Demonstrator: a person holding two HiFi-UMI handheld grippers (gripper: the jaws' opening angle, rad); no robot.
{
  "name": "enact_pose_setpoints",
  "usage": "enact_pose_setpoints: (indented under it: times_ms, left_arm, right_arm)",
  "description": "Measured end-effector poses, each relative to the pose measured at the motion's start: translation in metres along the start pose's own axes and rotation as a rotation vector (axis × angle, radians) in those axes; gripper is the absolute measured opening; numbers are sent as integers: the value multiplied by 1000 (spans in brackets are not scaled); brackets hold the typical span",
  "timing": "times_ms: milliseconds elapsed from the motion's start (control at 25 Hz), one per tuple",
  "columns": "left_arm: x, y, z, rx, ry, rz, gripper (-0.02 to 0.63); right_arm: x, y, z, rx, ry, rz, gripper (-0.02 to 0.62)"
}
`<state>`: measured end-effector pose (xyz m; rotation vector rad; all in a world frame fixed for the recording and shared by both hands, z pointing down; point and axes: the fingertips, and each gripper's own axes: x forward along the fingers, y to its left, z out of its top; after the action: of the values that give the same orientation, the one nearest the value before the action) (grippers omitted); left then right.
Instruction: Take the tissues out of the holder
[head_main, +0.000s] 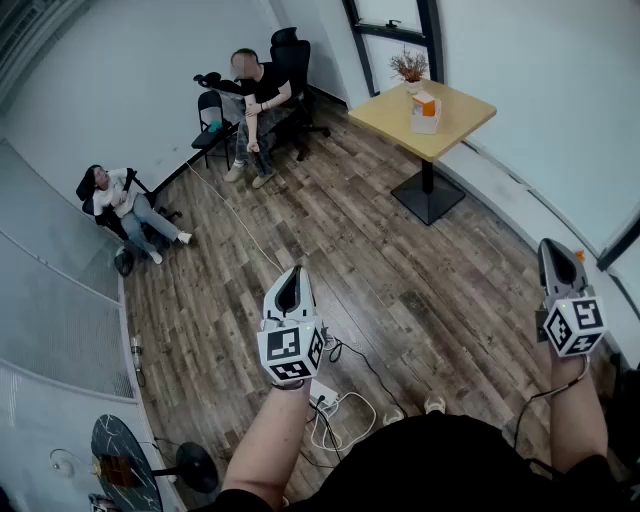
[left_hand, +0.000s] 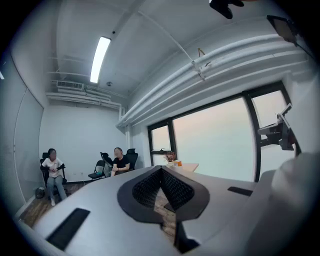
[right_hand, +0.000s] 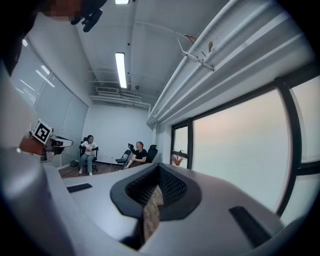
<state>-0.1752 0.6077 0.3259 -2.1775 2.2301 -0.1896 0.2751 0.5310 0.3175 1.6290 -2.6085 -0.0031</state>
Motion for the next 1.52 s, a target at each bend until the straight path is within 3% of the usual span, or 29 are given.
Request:
enact_pose_setpoints:
  times_ms: [640,840,1040,1280,1520]
  left_arm:
    - [29,-23,18,20,3,31,5]
    - [26,-32,17,17,8,73,5]
    - [32,-29,-10,17,75,88,5]
    - [90,-12,-24,30,89,69,5]
    - [170,-4,-8,48,48,4,5]
  right_arm:
    - [27,-27,-10,17,-22,9,6]
    - [34,-41,-17,39,-16,73,6]
    - [62,-54,-39,89,16,61,6]
    - [107,-56,-48,90,16,50,6]
    - [156,-65,-44,93,28,8,6]
